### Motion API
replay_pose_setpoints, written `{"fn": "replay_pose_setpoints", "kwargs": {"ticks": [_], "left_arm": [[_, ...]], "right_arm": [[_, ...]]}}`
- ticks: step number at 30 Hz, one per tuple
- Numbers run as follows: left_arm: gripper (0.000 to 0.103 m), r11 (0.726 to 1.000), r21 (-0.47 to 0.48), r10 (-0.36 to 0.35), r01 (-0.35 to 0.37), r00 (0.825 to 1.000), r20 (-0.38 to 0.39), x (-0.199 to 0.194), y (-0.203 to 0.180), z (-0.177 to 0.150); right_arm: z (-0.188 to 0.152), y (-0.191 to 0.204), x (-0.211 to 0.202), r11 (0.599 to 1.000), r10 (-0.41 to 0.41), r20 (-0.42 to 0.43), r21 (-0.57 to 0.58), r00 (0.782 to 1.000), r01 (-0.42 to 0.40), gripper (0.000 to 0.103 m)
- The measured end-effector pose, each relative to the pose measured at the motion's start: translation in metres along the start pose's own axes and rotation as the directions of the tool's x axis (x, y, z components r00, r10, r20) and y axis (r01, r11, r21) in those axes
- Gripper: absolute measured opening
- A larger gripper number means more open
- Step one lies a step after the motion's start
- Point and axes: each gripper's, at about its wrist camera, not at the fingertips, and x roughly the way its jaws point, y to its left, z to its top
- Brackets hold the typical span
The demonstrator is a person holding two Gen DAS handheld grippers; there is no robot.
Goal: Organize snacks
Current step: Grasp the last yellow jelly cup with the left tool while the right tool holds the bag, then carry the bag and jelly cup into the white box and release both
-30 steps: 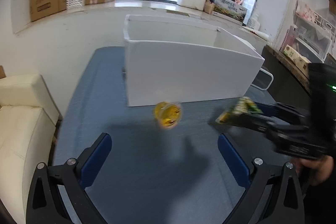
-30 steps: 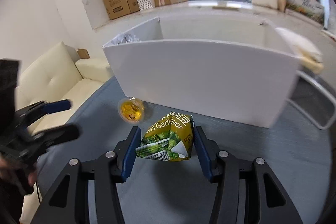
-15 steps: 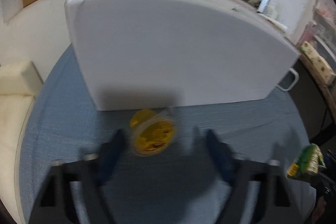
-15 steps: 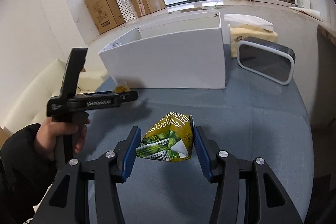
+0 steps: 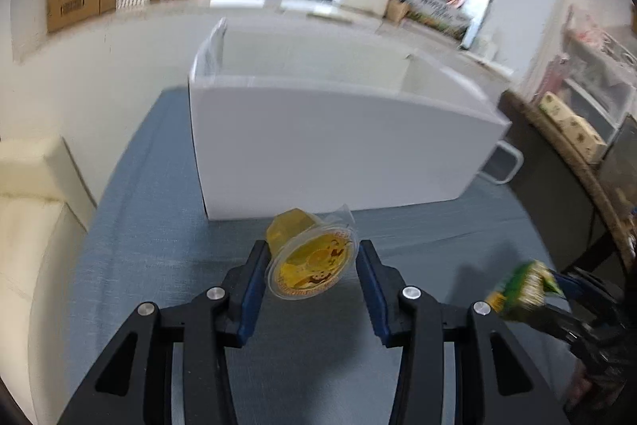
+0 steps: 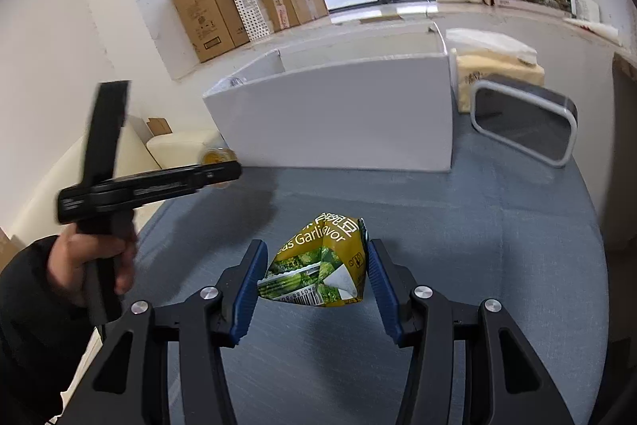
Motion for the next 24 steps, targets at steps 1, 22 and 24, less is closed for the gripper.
{"fn": "replay_pose_setpoints", "kwargs": {"ticks": [1, 22, 24], "left_arm": [[0.049, 1.0, 0.009, -0.009, 0.009, 1.0, 0.012, -0.008, -0.003, 0.002], [0.049, 0.999, 0.05, 0.0, -0.006, 0.991, 0.135, -0.026, -0.019, 0.137], [0.049, 0.998, 0.056, 0.024, -0.031, 0.992, 0.126, -0.015, -0.019, 0.146]], "right_arm": [[0.002, 0.0, 0.0, 1.0, 0.001, 0.006, -0.001, 1.0, -0.001, 0.056], [0.159, 0.004, 0.007, 0.995, -0.045, 0.19, -0.081, 0.981, 0.061, 0.056], [0.166, -0.001, 0.017, 0.994, -0.057, 0.179, -0.08, 0.982, 0.072, 0.056]]}}
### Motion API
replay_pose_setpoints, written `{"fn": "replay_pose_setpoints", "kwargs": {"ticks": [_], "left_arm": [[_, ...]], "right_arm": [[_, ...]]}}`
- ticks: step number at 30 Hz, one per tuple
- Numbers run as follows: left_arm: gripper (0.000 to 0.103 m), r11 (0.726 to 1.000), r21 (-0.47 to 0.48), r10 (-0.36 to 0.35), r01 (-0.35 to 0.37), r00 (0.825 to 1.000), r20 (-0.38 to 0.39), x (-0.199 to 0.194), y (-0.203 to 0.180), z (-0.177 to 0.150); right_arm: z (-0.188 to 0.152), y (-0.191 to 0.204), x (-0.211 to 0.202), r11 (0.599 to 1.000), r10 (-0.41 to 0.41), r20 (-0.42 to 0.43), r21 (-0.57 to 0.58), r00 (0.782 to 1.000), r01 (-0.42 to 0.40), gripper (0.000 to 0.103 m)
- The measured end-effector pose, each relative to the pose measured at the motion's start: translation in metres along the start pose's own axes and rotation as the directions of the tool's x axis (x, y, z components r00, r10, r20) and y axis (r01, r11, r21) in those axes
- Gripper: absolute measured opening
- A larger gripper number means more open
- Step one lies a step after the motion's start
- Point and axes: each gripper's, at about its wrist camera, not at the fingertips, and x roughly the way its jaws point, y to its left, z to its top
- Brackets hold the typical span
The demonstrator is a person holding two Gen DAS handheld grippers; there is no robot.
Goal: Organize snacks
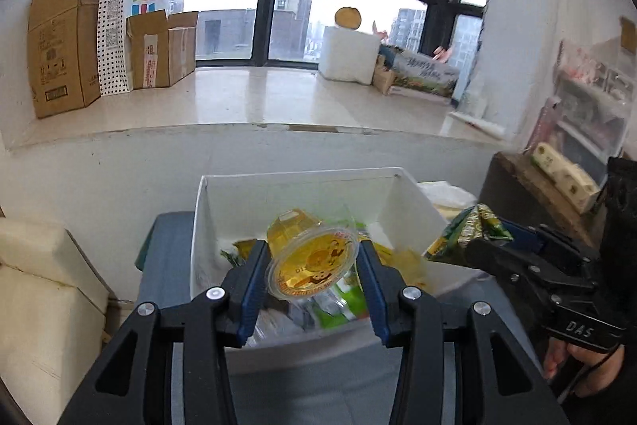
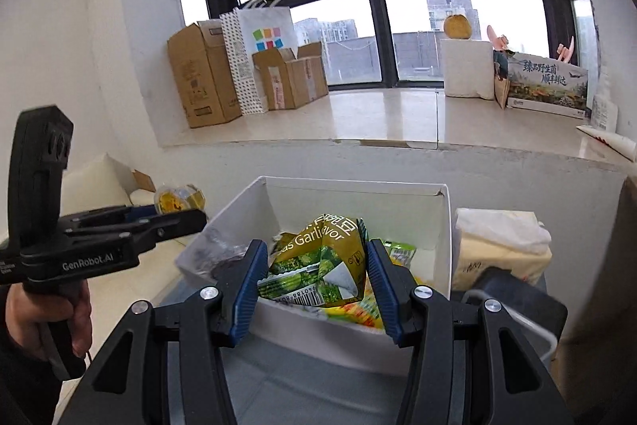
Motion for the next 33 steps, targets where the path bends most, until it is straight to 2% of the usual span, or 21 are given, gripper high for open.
{"fn": "replay_pose_setpoints", "kwargs": {"ticks": [3, 4, 5, 6, 7, 9, 15, 16, 20, 23, 26, 28, 30, 32, 33], "left_arm": [[0.05, 1.0, 0.003, 0.013, -0.013, 1.0, -0.023, 0.02, 0.002, 0.005], [0.06, 1.0, 0.006, 0.021, -0.021, 0.999, -0.026, 0.023, 0.002, 0.005], [0.073, 0.999, 0.008, 0.032, -0.031, 0.998, -0.048, 0.029, 0.003, 0.006], [0.1, 0.999, -0.003, 0.037, -0.037, 0.998, -0.058, 0.032, 0.004, 0.005], [0.103, 0.999, -0.01, 0.039, -0.04, 0.998, -0.044, 0.031, 0.005, 0.004], [0.103, 0.997, 0.003, 0.071, -0.071, 0.997, -0.041, 0.03, 0.005, 0.0], [0.103, 0.998, -0.003, 0.065, -0.066, 0.997, -0.051, 0.028, 0.009, -0.005], [0.103, 0.997, -0.001, 0.075, -0.076, 0.996, -0.048, 0.025, 0.009, -0.005], [0.103, 0.987, 0.017, 0.16, -0.16, 0.987, -0.021, 0.006, 0.005, -0.009], [0.103, 0.983, 0.033, 0.181, -0.182, 0.983, 0.043, -0.025, -0.003, -0.021], [0.103, 0.984, 0.018, 0.173, -0.175, 0.982, 0.08, -0.053, -0.009, -0.032], [0.103, 0.978, 0.014, 0.205, -0.208, 0.972, 0.112, -0.077, -0.016, -0.042], [0.103, 0.965, 0.02, 0.256, -0.261, 0.957, 0.135, -0.1, -0.026, -0.053], [0.103, 0.95, 0.015, 0.307, -0.311, 0.942, 0.137, -0.12, -0.035, -0.068], [0.103, 0.953, 0.018, 0.298, -0.303, 0.946, 0.128, -0.128, -0.04, -0.076]], "right_arm": [[0.002, -0.012, 0.015, 1.0, -0.009, -0.018, 0.027, 1.0, 0.009, 0.056], [0.001, -0.015, 0.02, 1.0, -0.012, -0.03, 0.028, 0.999, 0.013, 0.059], [0.0, -0.018, 0.025, 0.999, -0.016, -0.047, 0.029, 0.999, 0.017, 0.073], [0.0, -0.02, 0.03, 0.999, -0.03, -0.069, 0.028, 0.997, 0.032, 0.083], [-0.002, -0.02, 0.033, 0.999, -0.047, -0.075, 0.018, 0.996, 0.048, 0.094], [-0.006, -0.02, 0.033, 0.997, -0.076, -0.056, -0.003, 0.995, 0.076, 0.097], [-0.012, -0.026, 0.035, 0.996, -0.08, -0.083, 0.019, 0.993, 0.082, 0.1], [-0.014, -0.024, 0.034, 0.996, -0.085, -0.086, 0.011, 0.993, 0.086, 0.103], [-0.021, -0.007, 0.019, 0.985, -0.156, -0.057, -0.078, 0.986, 0.151, 0.103], [-0.026, 0.009, -0.002, 0.966, -0.227, -0.015, -0.126, 0.974, 0.224, 0.103], [-0.033, 0.023, -0.032, 0.96, -0.243, 0.052, -0.132, 0.969, 0.248, 0.103], [-0.038, 0.03, -0.053, 0.954, -0.271, 0.077, -0.114, 0.96, 0.278, 0.103], [-0.042, 0.035, -0.069, 0.958, -0.265, 0.066, -0.097, 0.962, 0.271, 0.103], [-0.05, 0.042, -0.09, 0.972, -0.222, 0.064, -0.064, 0.973, 0.226, 0.103], [-0.055, 0.045, -0.101, 0.977, -0.204, 0.071, -0.048, 0.976, 0.208, 0.103]]}}
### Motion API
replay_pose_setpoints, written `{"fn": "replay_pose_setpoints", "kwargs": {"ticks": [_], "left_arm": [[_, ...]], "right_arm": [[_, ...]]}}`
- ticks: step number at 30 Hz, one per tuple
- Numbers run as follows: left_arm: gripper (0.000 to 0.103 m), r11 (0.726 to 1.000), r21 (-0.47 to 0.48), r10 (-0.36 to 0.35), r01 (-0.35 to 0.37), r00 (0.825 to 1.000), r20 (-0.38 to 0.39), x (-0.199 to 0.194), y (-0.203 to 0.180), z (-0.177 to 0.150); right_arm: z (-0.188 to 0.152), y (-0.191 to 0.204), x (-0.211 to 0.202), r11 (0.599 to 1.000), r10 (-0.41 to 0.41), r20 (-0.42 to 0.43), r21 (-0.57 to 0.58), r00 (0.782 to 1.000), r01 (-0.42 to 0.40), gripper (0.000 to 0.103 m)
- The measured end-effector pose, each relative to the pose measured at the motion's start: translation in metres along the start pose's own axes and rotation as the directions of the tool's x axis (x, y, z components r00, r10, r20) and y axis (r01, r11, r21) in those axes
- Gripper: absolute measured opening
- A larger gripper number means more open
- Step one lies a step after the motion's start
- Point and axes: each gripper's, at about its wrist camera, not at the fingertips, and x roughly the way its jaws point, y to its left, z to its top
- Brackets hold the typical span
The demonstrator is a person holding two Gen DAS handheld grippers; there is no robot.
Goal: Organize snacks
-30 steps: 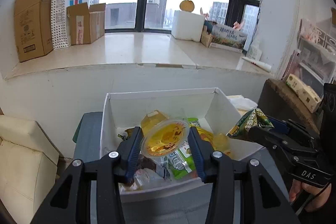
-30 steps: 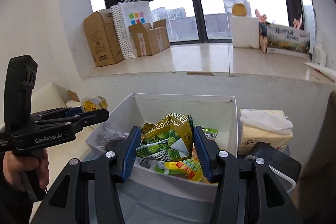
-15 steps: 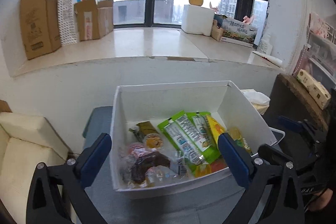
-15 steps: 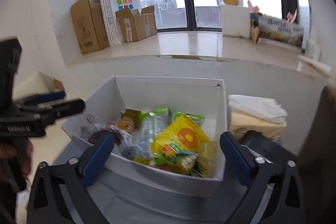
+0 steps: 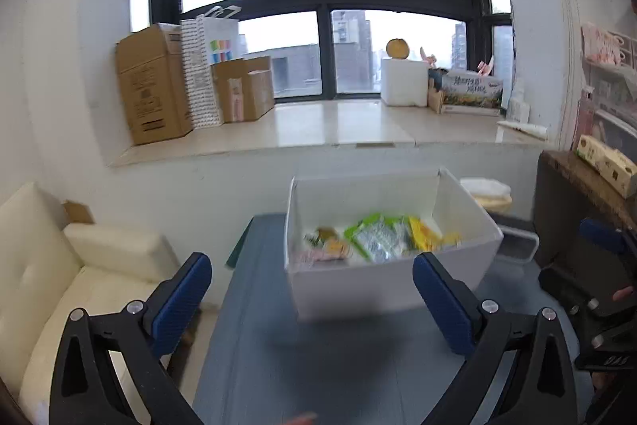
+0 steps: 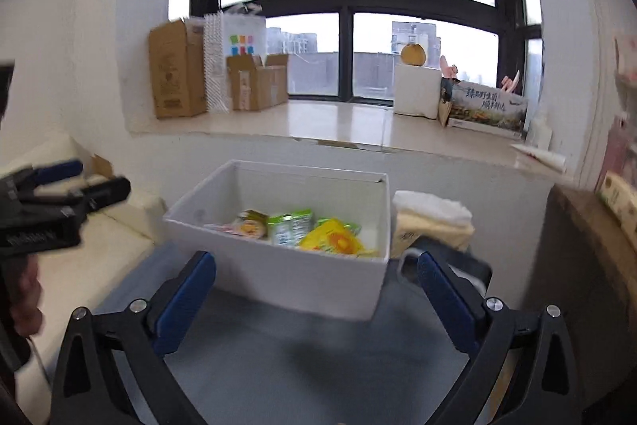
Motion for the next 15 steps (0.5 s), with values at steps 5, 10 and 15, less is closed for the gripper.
{"fn": "replay_pose_setpoints", "kwargs": {"ticks": [5, 10, 15], "left_arm": [[0.103, 0.994, -0.02, -0.112, 0.111, 0.994, -0.021, -0.044, -0.005, -0.027], [0.103, 0.995, -0.007, -0.103, 0.103, 0.995, -0.008, -0.083, -0.012, -0.044], [0.103, 0.991, -0.012, -0.132, 0.132, 0.991, -0.018, -0.093, -0.012, -0.05]], "right_arm": [[-0.019, 0.011, -0.042, 1.0, 0.025, 0.004, 0.018, 1.0, -0.025, 0.103], [-0.034, 0.014, -0.071, 0.995, 0.082, 0.007, 0.048, 0.997, -0.082, 0.103], [-0.04, 0.015, -0.083, 0.995, 0.082, 0.006, 0.051, 0.997, -0.082, 0.103]]}}
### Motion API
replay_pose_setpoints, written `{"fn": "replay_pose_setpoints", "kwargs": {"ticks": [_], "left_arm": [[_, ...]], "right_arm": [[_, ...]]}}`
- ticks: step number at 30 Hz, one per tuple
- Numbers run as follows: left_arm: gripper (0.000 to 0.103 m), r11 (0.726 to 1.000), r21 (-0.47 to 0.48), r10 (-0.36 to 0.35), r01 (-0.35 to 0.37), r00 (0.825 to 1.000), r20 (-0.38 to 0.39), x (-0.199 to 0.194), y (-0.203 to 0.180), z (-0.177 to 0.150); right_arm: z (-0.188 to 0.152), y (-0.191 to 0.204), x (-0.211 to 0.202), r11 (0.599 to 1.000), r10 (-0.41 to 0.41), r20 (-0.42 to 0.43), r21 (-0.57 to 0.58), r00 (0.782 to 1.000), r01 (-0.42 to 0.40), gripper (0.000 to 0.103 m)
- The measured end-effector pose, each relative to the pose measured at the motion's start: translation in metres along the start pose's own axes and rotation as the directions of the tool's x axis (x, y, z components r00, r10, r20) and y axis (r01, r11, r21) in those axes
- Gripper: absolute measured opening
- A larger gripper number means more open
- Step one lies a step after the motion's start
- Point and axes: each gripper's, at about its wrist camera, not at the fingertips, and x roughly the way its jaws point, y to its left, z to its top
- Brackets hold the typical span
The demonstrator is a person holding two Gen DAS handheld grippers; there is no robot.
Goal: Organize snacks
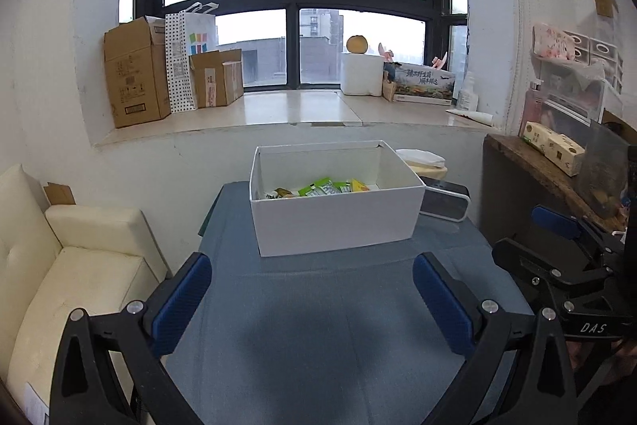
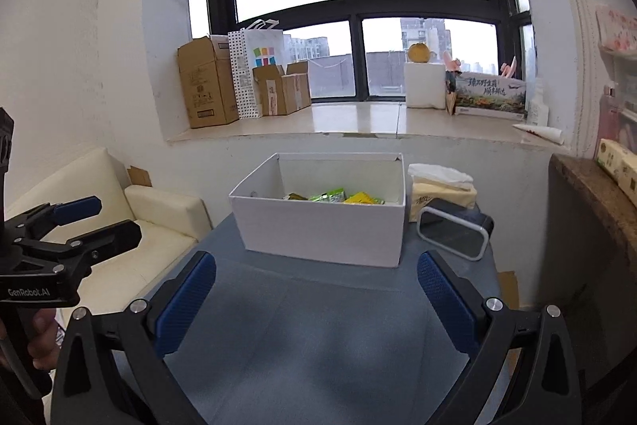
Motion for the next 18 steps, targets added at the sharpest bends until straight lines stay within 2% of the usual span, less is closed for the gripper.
{"fn": "replay_pose_setpoints", "kwargs": {"ticks": [10, 18], "left_arm": [[0.103, 0.999, -0.024, -0.027, 0.027, 0.999, -0.022, 0.0032, 0.0015, -0.0015], [0.103, 1.0, -0.009, -0.012, 0.011, 1.0, -0.023, 0.0032, 0.0001, -0.001]], "right_arm": [[-0.0026, 0.0014, -0.0039, 0.999, -0.033, -0.007, -0.012, 0.999, 0.033, 0.103], [-0.0034, 0.0064, -0.0038, 0.999, -0.04, -0.011, -0.027, 0.999, 0.039, 0.103]]}}
